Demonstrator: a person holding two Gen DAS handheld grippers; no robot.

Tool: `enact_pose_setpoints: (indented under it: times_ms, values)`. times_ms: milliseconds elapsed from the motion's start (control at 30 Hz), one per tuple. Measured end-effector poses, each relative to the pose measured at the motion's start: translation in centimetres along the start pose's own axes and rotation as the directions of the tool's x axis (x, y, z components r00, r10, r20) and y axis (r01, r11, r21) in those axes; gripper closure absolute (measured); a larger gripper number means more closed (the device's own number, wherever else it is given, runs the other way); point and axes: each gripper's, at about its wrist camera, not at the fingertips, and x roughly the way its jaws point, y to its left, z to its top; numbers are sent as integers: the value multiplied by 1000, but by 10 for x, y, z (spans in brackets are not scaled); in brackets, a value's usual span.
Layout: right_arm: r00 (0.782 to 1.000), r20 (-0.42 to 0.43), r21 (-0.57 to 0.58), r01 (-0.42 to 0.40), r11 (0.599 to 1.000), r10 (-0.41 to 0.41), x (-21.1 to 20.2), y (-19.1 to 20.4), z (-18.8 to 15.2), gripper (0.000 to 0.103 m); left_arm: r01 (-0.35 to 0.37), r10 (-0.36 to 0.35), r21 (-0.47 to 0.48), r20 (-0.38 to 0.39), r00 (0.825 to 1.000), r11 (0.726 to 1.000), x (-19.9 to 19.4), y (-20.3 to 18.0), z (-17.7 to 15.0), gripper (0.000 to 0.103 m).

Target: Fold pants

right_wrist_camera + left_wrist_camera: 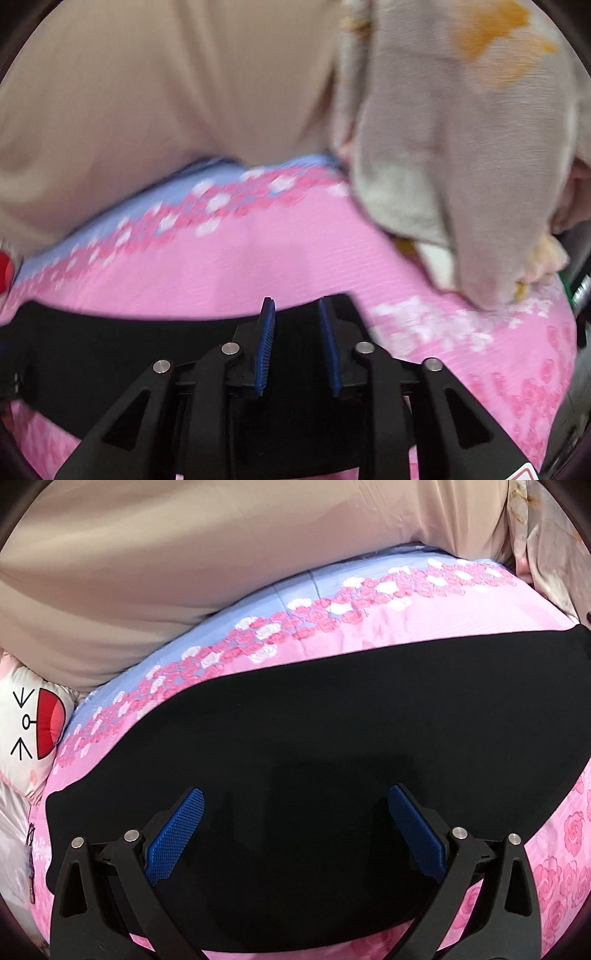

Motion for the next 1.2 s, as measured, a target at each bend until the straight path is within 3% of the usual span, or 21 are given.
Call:
enact_pose_setpoints:
  times_ms: [33,100,167,300,467,533,567,600,667,733,767,800,833,867,933,1033,1200]
  values:
    - [996,-51,-8,73,997,-74,19,-6,-5,89,-3,3,1,-4,1000,1000,1,-2,0,5]
    - [1000,-8,113,31,993,-30,2,-19,-3,91,-14,14,5,-4,1000,1000,1,-5,0,5]
    - [998,45,149,46,988,-53,-23,-18,-2,83,-21,21,4,-1,1000,1000,-2,-5,2,5]
    - [995,92,132,35,991,-47,-59,11,-22,79,-10,10,-26,5,1000,1000,-7,-3,4,5]
    - [998,65,67,23,997,-28,-62,56,-45,78,-3,3,-48,-7,1000,999,-7,-4,4,5]
    - [999,-5,17,35,999,-35,-42,67,-50,78,-4,3,-49,-5,1000,999,-10,-3,2,5]
    - [993,-62,9,97,995,-96,-27,62,-53,78,-5,5,-52,-3,1000,999,-11,-2,1,5]
    - [995,-61,38,75,996,-73,-25,57,-54,78,-7,7,-57,-4,1000,998,-12,0,0,5]
    - [998,-43,120,49,991,-44,-41,49,-52,78,-7,7,-72,-6,1000,997,-14,5,-4,5]
    - [999,26,117,27,993,-31,-62,52,-53,76,-13,12,-83,-14,1000,996,-15,11,-8,5]
    - [999,26,106,40,994,-43,-63,54,-56,72,-12,11,-89,-15,1000,996,-15,13,-10,5]
    - [998,6,99,59,993,-60,-58,54,-60,61,-11,9,-98,-17,1000,995,-15,15,-12,5]
    - [995,-49,91,96,991,-92,-43,52,-66,58,-6,3,-108,-22,1000,994,-15,18,-14,5]
    - [992,-80,97,103,990,-95,-35,47,-69,59,-1,-1,-116,-25,1000,993,-16,19,-15,5]
    - [995,-21,152,104,983,-102,-59,38,-67,63,4,-7,-121,-22,1000,993,-19,22,-17,5]
    - [987,48,191,141,971,-153,-93,27,-70,58,-2,2,-121,4,1000,993,-30,24,-19,5]
    - [977,-20,257,210,943,-212,-89,-8,-77,54,16,-13,-128,21,1000,992,-38,17,-16,5]
